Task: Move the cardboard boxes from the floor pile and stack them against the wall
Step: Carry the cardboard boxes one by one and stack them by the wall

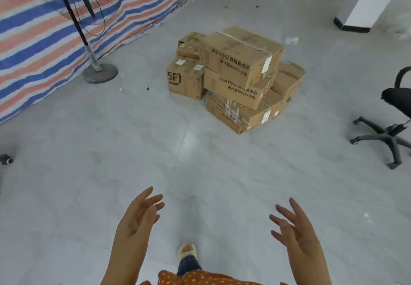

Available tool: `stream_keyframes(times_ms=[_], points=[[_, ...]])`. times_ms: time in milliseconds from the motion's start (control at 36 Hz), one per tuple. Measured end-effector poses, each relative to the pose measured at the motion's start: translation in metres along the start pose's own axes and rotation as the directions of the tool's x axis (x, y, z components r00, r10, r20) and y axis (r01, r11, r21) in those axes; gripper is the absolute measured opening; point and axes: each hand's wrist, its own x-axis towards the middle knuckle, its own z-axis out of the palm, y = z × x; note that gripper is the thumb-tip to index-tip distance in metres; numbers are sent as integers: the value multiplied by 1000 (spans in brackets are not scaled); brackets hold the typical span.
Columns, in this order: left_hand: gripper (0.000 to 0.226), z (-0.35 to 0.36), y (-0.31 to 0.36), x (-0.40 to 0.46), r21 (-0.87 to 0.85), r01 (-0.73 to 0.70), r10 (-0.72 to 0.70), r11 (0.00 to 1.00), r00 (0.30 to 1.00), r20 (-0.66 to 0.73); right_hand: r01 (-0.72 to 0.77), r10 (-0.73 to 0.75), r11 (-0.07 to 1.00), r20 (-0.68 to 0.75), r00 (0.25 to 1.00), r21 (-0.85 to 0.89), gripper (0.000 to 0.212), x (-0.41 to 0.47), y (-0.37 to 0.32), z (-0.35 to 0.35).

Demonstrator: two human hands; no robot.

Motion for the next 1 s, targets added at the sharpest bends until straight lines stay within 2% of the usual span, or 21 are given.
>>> stream_keyframes(times_ms=[139, 222, 306, 444, 556, 667, 750, 889, 1000], points=[[33, 20, 24, 88, 8, -15, 14, 1000, 997, 79, -26, 26, 999, 16, 1000, -26, 46, 64, -31, 47], [34, 32, 30, 128, 17, 0, -2, 1000, 994, 107, -49, 49, 997, -5, 999, -58, 82, 102, -45, 60], [35, 45, 33, 166, 22, 34, -36, 999, 993, 109, -94, 93, 994, -24, 995, -51, 97, 142, -55, 68], [34, 77, 39, 238, 50, 47, -51, 998, 996, 73, -140, 140, 990, -30, 990, -17, 99, 222, -70, 84], [31, 118, 54, 304, 39, 21, -22, 999, 999, 26, -121, 121, 992, -17, 993, -26, 108, 303, -81, 93], [31, 168, 77, 370, 11, -21, 21, 1000, 1000, 14, -77, 77, 997, -41, 996, 16, 89, 396, -101, 92], [33, 209, 100, 417, -13, -59, 60, 998, 998, 36, -38, 39, 999, -75, 996, 4, 48, 462, -114, 85], [29, 259, 123, 479, 8, -65, 64, 998, 994, 86, -38, 32, 996, -71, 997, -81, 41, 539, -119, 81], [29, 279, 127, 529, 53, -54, 48, 997, 993, 104, -71, 65, 994, -72, 995, -85, 33, 583, -121, 86]])
